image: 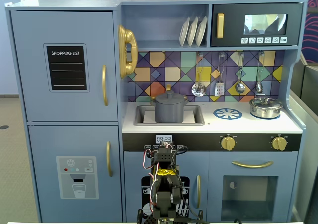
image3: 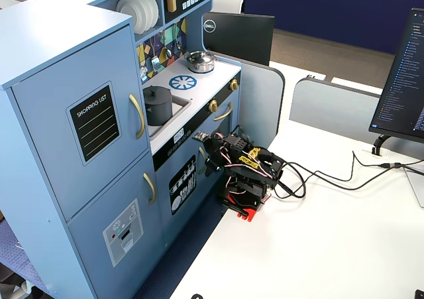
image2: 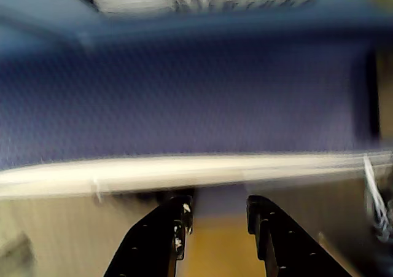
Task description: Pick up the lid from the counter and put it on the gray recipient
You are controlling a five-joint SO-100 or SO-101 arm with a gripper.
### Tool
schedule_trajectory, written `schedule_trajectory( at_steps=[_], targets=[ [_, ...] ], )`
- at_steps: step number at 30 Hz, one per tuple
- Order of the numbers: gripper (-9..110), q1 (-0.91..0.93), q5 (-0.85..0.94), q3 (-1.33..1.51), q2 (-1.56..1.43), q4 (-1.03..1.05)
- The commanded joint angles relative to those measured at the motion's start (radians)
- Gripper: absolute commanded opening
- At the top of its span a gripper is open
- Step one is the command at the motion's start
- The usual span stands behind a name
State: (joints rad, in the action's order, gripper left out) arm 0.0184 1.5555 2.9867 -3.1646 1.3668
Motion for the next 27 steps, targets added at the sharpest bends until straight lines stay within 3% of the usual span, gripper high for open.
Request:
schedule_trajectory(
  at_steps=[1, 27],
  targets=[
    [3, 0.074, -0.025, 0.015, -0.014, 0.163],
    [4, 0.071, -0.044, 0.015, -0.014, 0.163]
  ],
)
